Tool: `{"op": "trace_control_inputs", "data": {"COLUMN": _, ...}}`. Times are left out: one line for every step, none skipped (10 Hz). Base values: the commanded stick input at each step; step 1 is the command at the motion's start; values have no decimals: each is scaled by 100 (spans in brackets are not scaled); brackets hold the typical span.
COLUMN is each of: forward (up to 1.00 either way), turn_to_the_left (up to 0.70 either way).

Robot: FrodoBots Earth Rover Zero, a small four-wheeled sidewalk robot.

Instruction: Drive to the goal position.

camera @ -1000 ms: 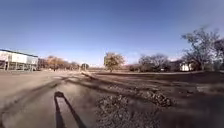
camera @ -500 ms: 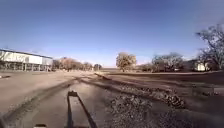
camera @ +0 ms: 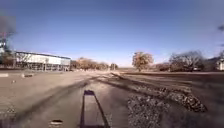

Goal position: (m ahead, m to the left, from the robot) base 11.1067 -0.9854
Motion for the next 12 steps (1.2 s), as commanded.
{"op": "trace_control_inputs", "data": {"forward": 0, "turn_to_the_left": 70}}
{"op": "trace_control_inputs", "data": {"forward": 0, "turn_to_the_left": 70}}
{"op": "trace_control_inputs", "data": {"forward": 0, "turn_to_the_left": 51}}
{"op": "trace_control_inputs", "data": {"forward": 0, "turn_to_the_left": 1}}
{"op": "trace_control_inputs", "data": {"forward": 0, "turn_to_the_left": 0}}
{"op": "trace_control_inputs", "data": {"forward": 0, "turn_to_the_left": 0}}
{"op": "trace_control_inputs", "data": {"forward": 0, "turn_to_the_left": 0}}
{"op": "trace_control_inputs", "data": {"forward": 0, "turn_to_the_left": 0}}
{"op": "trace_control_inputs", "data": {"forward": 0, "turn_to_the_left": 0}}
{"op": "trace_control_inputs", "data": {"forward": 0, "turn_to_the_left": 0}}
{"op": "trace_control_inputs", "data": {"forward": 0, "turn_to_the_left": 0}}
{"op": "trace_control_inputs", "data": {"forward": 0, "turn_to_the_left": 0}}
